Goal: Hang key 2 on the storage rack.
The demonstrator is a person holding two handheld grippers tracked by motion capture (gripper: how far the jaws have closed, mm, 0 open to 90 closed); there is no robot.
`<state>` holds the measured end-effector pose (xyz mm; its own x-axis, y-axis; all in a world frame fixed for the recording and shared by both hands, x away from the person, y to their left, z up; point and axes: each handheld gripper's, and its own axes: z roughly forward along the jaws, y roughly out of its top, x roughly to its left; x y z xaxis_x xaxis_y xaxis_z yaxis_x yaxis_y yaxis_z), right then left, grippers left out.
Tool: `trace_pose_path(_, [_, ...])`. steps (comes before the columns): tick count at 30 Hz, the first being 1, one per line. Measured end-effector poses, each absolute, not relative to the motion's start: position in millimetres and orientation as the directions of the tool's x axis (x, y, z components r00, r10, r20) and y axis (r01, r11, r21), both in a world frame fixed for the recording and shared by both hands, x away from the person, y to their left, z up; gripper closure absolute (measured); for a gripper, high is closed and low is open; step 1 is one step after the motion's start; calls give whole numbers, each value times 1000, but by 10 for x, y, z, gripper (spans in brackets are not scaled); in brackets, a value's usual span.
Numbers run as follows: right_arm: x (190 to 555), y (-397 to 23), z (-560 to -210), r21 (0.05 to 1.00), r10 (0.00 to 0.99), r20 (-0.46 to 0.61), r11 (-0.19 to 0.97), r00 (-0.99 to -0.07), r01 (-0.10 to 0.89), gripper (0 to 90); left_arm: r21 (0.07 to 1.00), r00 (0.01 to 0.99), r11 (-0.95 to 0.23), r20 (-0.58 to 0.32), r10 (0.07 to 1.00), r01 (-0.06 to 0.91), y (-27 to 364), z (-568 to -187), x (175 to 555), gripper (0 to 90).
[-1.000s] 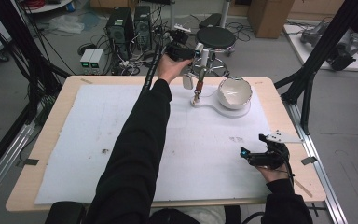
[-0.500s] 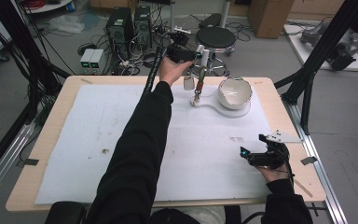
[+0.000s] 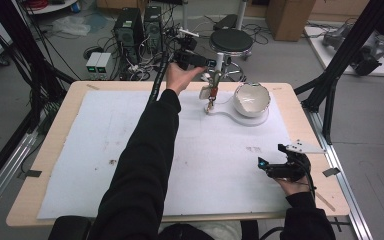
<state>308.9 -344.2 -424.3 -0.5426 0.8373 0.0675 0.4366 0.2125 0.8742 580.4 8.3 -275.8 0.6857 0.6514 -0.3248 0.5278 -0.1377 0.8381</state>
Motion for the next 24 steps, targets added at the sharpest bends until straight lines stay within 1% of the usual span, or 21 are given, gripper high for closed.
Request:
trace_pose_path(2, [3086,-3441,-4242,875,837,68,212,-543,435,6,844,697,-143,-319,642,517,118,-2766,5784,399])
trace_pose_path(4, [3088,-3440,-4241,876,837,65,213,-544,433,7,862,712,-152,-285,641,483,152,-2775,5747,372])
trace_pose_path(7, [3096,-3436,-4242,875,837,65,214,-543,434,6,870,724,-156,-277,632,468,199,-2778,5723,301])
trace_pose_path(9, [3102,-3434,-4243,876,836,65,214,-545,432,6,873,736,-177,-256,627,454,223,-2784,5697,282])
trace_pose_path(12, [3113,-3431,-4243,877,835,69,209,-545,432,6,877,749,-189,-244,616,441,254,-2796,5660,220])
trace_pose_path(14, [3122,-3427,-4247,875,833,73,210,-548,436,7,883,753,-194,-230,617,428,270,-2804,5622,185])
trace_pose_path(15, [3125,-3425,-4248,875,833,72,211,-548,435,7,884,754,-210,-207,624,417,285,-2806,5598,171])
trace_pose_path(17, [3130,-3418,-4249,875,832,71,213,-551,435,6,885,752,-226,-185,633,408,307,-2808,5566,154])
trace_pose_path(20, [3130,-3419,-4245,875,833,73,210,-549,436,6,880,758,-220,-208,618,421,372,-2804,5515,150])
trace_pose_path(22, [3131,-3424,-4245,876,834,74,208,-546,436,6,881,759,-220,-206,617,418,416,-2793,5479,129])
trace_pose_path(24, [3128,-3424,-4243,875,834,75,207,-546,437,6,879,755,-226,-199,625,419,442,-2784,5450,66])
